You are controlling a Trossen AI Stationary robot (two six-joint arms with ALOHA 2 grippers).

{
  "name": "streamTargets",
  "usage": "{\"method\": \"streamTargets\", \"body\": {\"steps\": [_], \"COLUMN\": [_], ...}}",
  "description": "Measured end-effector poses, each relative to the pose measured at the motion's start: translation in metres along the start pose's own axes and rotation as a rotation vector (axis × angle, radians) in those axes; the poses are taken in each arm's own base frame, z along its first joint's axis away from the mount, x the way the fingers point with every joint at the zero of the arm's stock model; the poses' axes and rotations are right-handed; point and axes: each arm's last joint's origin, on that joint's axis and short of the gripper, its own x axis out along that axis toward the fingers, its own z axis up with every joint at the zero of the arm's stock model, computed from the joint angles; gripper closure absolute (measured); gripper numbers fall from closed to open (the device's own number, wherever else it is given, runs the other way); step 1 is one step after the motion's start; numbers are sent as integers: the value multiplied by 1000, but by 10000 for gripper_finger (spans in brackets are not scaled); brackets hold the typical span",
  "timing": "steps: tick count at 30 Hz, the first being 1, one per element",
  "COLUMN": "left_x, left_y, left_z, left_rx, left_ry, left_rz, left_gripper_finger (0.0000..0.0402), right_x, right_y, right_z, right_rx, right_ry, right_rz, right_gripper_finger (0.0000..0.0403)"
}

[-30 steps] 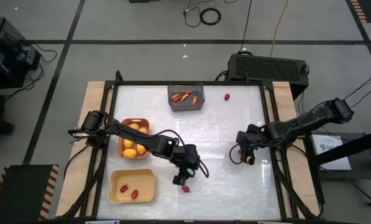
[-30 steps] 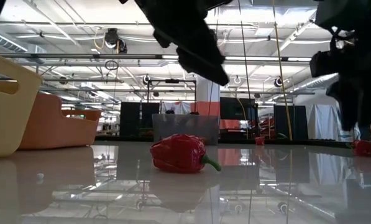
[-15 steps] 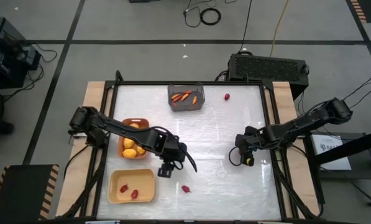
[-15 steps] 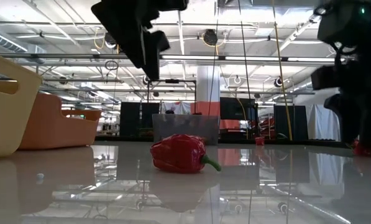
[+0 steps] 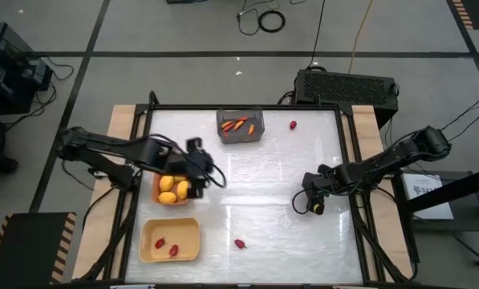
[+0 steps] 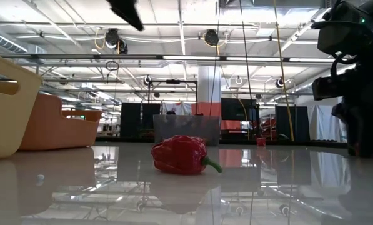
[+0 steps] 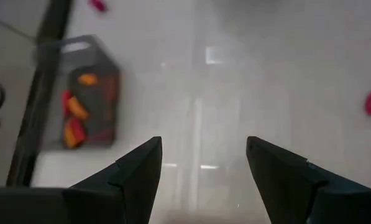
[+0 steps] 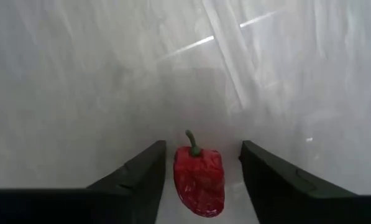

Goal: Sort produce into baskets
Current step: Put the red bell pepper into the yellow bin

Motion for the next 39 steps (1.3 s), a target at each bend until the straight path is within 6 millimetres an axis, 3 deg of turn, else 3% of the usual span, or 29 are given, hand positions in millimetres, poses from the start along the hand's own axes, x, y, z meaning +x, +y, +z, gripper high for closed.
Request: {"method": "streamTargets", "body": {"steps": [5, 11, 18, 23, 28, 35, 39], "left_x": [-28, -37, -22, -10, -4, -1, 0], "left_y": [18, 23, 20, 16, 15, 14, 17], "left_z": [-27, -53, -75, -80, -83, -88, -89], "left_rx": [-133, -252, -322, -331, -314, -223, -168], "left_ry": [-119, -241, -231, -244, -245, -224, -205], "left_rz": [59, 54, 49, 23, 17, 40, 63], "left_gripper_finger": [159, 159, 159, 159, 159, 159, 159], "right_x": [-3, -11, -37, -48, -37, -9, 7], "right_y": [2, 18, 47, 60, 79, 132, 156], "right_z": [3, 24, 64, 82, 104, 165, 202], "right_rx": [46, 67, -28, -200, -275, -399, -483], "right_ry": [-16, -190, -682, -982, -1018, -1044, -1038], "right_rz": [11, 162, 490, 544, 507, 435, 547], "right_gripper_finger": [278, 337, 340, 336, 335, 335, 335]}}
